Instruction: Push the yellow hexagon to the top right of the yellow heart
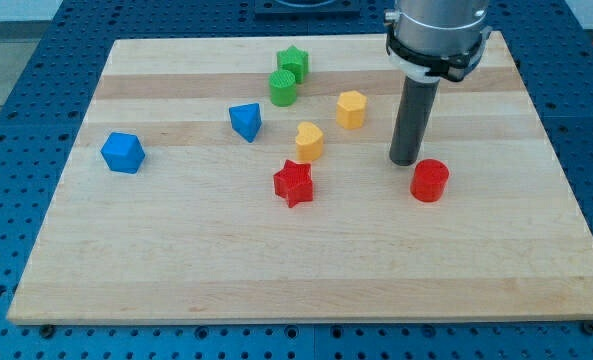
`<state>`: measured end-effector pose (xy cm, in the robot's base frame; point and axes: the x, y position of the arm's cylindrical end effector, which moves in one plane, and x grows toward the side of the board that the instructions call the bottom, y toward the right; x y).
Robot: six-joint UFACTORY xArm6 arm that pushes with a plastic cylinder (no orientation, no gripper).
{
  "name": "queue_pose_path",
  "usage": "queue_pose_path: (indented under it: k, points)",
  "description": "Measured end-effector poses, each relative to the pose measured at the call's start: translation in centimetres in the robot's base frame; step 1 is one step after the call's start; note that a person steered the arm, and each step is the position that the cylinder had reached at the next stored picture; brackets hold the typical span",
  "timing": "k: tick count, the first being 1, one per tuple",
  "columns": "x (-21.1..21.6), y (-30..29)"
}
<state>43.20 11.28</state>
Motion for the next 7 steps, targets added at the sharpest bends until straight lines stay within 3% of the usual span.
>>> queue_pose_path:
  k: [3,5,7]
  points:
    - [-1.1,0.3]
    - [-10.1,0.3]
    - [-10.1,-4.5]
